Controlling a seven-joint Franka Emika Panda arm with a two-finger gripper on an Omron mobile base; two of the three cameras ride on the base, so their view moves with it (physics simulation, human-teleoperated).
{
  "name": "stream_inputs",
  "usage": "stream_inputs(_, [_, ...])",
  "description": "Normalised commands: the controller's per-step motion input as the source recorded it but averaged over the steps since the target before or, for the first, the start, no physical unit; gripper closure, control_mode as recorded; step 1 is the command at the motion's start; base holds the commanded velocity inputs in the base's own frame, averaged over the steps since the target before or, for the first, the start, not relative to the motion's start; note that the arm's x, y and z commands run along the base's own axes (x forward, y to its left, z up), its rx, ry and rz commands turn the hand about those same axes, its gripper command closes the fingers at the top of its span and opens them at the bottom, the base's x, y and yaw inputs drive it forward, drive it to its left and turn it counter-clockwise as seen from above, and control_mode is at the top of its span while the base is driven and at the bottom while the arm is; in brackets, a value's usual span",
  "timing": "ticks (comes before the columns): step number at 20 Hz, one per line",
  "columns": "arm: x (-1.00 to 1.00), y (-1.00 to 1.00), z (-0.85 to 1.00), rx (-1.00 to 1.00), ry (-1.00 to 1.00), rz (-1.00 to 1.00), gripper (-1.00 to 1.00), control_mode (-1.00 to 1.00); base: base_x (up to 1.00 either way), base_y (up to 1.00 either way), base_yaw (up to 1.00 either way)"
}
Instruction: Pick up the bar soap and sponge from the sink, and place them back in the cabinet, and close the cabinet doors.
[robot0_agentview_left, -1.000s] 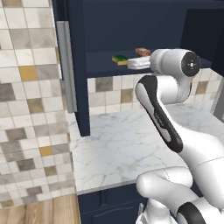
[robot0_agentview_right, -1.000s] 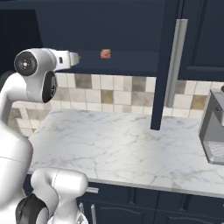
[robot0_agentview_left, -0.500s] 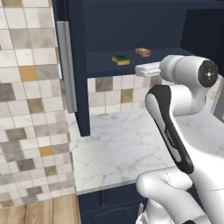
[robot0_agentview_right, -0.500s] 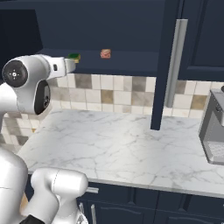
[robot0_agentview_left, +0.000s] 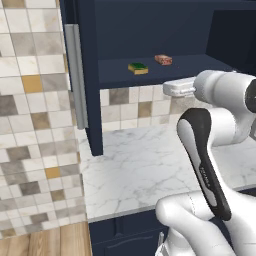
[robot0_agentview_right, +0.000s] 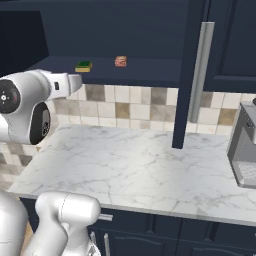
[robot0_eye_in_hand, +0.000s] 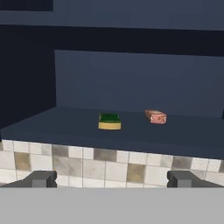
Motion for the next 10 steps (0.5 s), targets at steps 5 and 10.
stream_inputs(5, [-0.42, -0.04, 0.01, 0.0, 0.0, 0.0, -1.0, -1.0, 0.0, 0.0, 0.0])
stream_inputs(10, [-0.44, -0.08, 0.04, 0.0, 0.0, 0.0, -1.0, -1.0, 0.0, 0.0, 0.0])
